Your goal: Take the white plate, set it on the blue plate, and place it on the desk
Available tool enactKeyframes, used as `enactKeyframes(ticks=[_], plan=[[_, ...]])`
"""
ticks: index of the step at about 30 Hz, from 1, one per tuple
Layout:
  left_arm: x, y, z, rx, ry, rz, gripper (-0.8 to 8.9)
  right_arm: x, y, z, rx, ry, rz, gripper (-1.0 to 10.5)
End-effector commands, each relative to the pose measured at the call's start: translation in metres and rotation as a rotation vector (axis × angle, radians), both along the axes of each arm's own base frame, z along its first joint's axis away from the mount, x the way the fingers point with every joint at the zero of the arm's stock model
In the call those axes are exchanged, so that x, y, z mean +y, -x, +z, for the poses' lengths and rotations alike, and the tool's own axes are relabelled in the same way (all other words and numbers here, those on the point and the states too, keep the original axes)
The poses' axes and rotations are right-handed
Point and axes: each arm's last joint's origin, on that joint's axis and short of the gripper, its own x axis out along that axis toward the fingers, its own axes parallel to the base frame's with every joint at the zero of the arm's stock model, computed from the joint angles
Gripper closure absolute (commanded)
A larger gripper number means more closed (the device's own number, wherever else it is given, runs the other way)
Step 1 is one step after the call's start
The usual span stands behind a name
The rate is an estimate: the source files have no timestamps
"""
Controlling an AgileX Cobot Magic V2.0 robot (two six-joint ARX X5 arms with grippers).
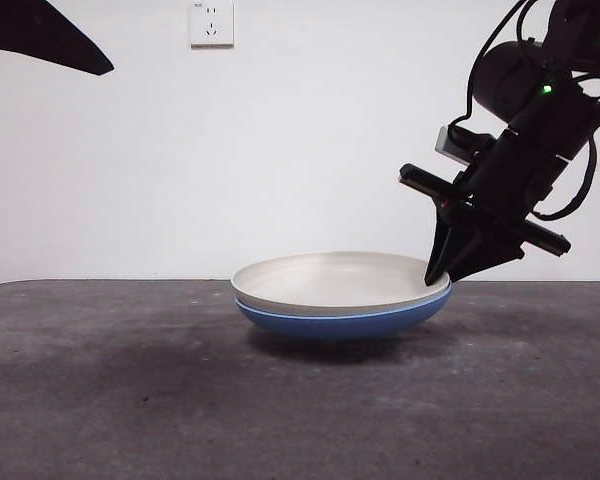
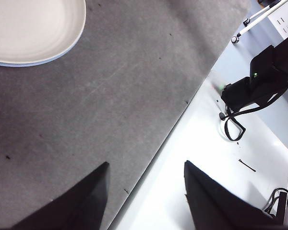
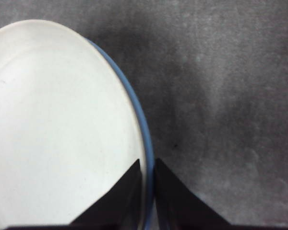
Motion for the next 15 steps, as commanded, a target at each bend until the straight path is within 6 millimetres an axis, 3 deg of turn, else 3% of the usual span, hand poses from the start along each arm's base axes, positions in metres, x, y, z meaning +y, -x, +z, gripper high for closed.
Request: enactKeyframes(ticks=[1,15], plan=[[-0.0016,-0.0012,0.0035,-0.014,0.01,-0.005,5.64,0.0058,-0.007,-0.0054,0.013,-0.021,-0.008,9.4],[-0.0016,-0.0011,0.0035,-0.014,0.01,-0.005,5.64,0.0107,-0.0091,-0.015,0.027,-0.008,-0.01,9.4]])
